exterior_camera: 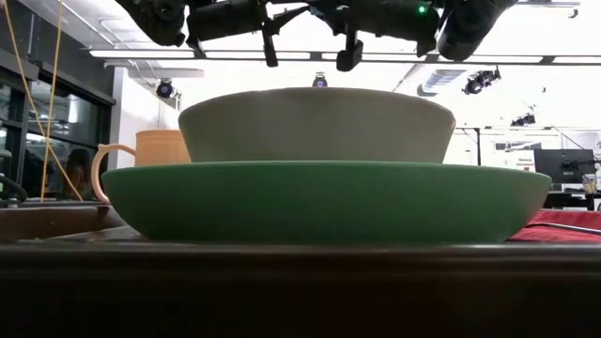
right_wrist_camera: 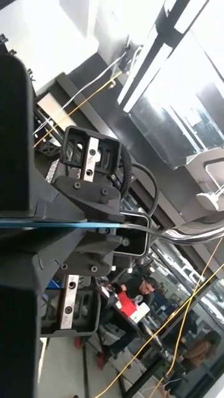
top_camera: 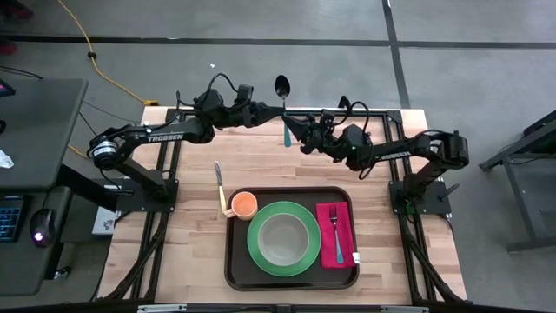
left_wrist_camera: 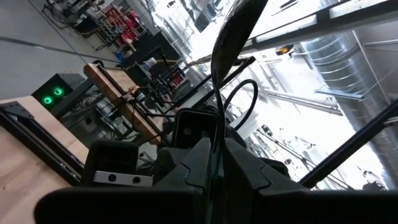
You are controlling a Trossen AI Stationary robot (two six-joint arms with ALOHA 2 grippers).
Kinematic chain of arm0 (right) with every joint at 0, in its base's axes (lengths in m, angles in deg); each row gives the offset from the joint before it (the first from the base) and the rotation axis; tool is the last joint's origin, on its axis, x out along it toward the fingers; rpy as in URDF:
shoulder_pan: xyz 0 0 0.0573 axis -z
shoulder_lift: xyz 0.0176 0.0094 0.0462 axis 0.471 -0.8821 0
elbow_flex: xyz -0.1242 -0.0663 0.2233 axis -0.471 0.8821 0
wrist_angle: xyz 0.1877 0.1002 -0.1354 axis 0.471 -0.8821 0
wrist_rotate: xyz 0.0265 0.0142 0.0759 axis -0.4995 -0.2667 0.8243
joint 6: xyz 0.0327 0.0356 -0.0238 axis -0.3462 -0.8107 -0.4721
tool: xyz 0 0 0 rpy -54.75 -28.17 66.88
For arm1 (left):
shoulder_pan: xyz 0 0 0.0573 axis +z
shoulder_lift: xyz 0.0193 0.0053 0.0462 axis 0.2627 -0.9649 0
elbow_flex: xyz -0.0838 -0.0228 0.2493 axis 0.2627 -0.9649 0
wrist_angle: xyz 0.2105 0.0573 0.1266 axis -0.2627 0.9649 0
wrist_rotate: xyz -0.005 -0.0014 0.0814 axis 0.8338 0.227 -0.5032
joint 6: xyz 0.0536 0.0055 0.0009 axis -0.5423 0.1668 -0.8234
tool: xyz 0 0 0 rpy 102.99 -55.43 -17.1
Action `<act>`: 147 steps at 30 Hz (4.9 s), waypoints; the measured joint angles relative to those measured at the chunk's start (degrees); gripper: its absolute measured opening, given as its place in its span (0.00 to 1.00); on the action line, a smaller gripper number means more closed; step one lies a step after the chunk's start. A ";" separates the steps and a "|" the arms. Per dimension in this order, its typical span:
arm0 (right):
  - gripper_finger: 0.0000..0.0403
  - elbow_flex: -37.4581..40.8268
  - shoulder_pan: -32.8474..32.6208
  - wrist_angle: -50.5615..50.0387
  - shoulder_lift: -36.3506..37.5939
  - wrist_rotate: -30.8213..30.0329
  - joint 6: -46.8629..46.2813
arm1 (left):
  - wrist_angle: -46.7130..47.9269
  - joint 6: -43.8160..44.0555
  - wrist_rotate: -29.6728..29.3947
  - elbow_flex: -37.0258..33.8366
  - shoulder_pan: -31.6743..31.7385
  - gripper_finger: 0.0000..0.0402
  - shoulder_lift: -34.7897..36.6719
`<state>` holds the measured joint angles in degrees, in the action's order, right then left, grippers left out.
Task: Set up tray
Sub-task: Put the blue spoon on top of the red napkin to the left of the blue fork on the black tray
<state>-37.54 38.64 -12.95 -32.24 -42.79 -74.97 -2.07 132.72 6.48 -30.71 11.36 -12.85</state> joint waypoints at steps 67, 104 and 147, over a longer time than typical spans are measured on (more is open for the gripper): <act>0.22 0.07 3.42 -6.37 0.13 14.02 -8.72 | 2.46 -4.94 3.27 -0.04 0.50 0.02 -0.09; 0.24 0.07 9.07 -14.87 0.11 32.85 -15.78 | 9.71 -4.48 13.23 -0.04 2.67 0.02 0.00; 0.21 0.07 10.63 -26.56 6.14 28.89 -11.24 | 10.96 -5.99 6.85 -0.04 1.37 0.02 0.00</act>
<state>-37.47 49.27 -39.50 -26.10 -13.89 -86.20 8.90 126.73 13.33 -30.75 12.73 -12.85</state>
